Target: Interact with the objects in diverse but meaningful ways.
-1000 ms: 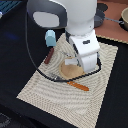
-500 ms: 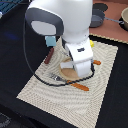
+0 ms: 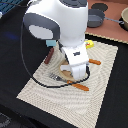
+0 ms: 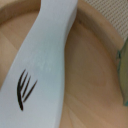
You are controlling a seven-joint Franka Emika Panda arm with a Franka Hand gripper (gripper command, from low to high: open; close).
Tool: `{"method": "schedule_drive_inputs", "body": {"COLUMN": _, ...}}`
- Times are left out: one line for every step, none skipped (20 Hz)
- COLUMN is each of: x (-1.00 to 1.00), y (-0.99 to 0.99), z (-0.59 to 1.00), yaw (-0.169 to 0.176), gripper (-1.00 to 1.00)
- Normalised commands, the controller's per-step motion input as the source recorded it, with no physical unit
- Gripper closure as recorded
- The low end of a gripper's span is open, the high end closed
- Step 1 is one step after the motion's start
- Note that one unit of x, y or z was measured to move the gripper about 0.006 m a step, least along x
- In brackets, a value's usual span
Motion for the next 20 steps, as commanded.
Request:
{"method": "schedule_drive_inputs", "body": {"x": -0.07, "y": 0.6, "z": 1.0, "yaw": 0.085, "gripper": -1.0}}
{"method": "schedule_drive_inputs", "body": {"x": -0.11, "y": 0.6, "z": 1.0, "yaw": 0.078, "gripper": -1.0}}
{"method": "schedule_drive_inputs", "body": {"x": -0.13, "y": 0.61, "z": 1.0, "yaw": 0.075, "gripper": -1.0}}
{"method": "schedule_drive_inputs", "body": {"x": -0.18, "y": 0.62, "z": 0.9, "yaw": 0.065, "gripper": -1.0}}
{"method": "schedule_drive_inputs", "body": {"x": -0.33, "y": 0.61, "z": 0.68, "yaw": 0.046, "gripper": -1.0}}
{"method": "schedule_drive_inputs", "body": {"x": -0.45, "y": 0.57, "z": 0.48, "yaw": 0.016, "gripper": -1.0}}
{"method": "schedule_drive_inputs", "body": {"x": -0.52, "y": 0.51, "z": 0.35, "yaw": 0.0, "gripper": -1.0}}
{"method": "schedule_drive_inputs", "body": {"x": -0.53, "y": 0.47, "z": 0.3, "yaw": -0.047, "gripper": -1.0}}
{"method": "schedule_drive_inputs", "body": {"x": -0.5, "y": 0.38, "z": 0.32, "yaw": -0.121, "gripper": -1.0}}
{"method": "schedule_drive_inputs", "body": {"x": -0.34, "y": 0.29, "z": 0.33, "yaw": -0.192, "gripper": -1.0}}
{"method": "schedule_drive_inputs", "body": {"x": -0.32, "y": 0.26, "z": 0.34, "yaw": -0.209, "gripper": -1.0}}
{"method": "schedule_drive_inputs", "body": {"x": -0.33, "y": 0.23, "z": 0.34, "yaw": -0.213, "gripper": -1.0}}
{"method": "schedule_drive_inputs", "body": {"x": -0.39, "y": 0.22, "z": 0.34, "yaw": -0.204, "gripper": -1.0}}
{"method": "schedule_drive_inputs", "body": {"x": -0.48, "y": 0.21, "z": 0.32, "yaw": -0.179, "gripper": -1.0}}
{"method": "schedule_drive_inputs", "body": {"x": -0.56, "y": 0.21, "z": 0.3, "yaw": -0.154, "gripper": -1.0}}
{"method": "schedule_drive_inputs", "body": {"x": -0.61, "y": 0.21, "z": 0.27, "yaw": -0.141, "gripper": -1.0}}
{"method": "schedule_drive_inputs", "body": {"x": -0.64, "y": 0.21, "z": 0.21, "yaw": -0.128, "gripper": -1.0}}
{"method": "schedule_drive_inputs", "body": {"x": -0.66, "y": 0.22, "z": 0.2, "yaw": -0.119, "gripper": -1.0}}
{"method": "schedule_drive_inputs", "body": {"x": -0.68, "y": 0.22, "z": 0.19, "yaw": -0.112, "gripper": -1.0}}
{"method": "schedule_drive_inputs", "body": {"x": -0.71, "y": 0.23, "z": 0.17, "yaw": -0.1, "gripper": -1.0}}
